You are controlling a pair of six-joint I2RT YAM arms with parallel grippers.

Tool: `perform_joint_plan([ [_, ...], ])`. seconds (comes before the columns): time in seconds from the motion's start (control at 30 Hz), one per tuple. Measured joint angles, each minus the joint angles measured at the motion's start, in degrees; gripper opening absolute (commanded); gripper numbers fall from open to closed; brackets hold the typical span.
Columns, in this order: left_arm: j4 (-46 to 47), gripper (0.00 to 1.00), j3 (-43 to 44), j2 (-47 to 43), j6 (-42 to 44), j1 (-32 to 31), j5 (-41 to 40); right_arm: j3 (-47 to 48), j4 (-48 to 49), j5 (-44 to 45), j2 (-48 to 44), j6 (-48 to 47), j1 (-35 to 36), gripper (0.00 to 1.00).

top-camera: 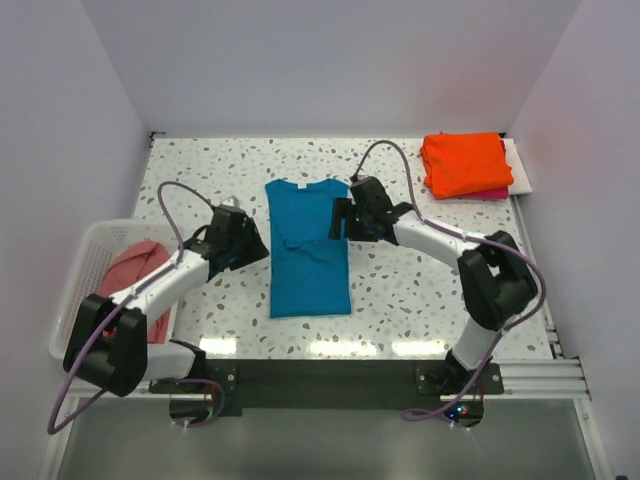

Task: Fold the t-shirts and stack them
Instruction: Fold the tshirt

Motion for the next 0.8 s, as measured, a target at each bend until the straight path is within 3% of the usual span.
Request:
perform_joint_plan([
  [0.27, -1.18, 0.59, -12.2, -11.1, -5.01, -9.99, 3.54, -17.38, -0.39, -0.57, -16.02, 1.11, 0.31, 0.74],
  [0.43, -2.25, 0.59, -16.39, -15.5, -8.09, -13.14, 5.09, -28.81, -0.35, -2.73, -22.6, 5.51, 2.47, 0.68],
  [0.8, -4.17, 0.57, -23.19, -21.59, -15.34, -15.8, 6.32, -37.83, 4.2, -5.44, -28.44, 17.29, 8.0, 0.55],
])
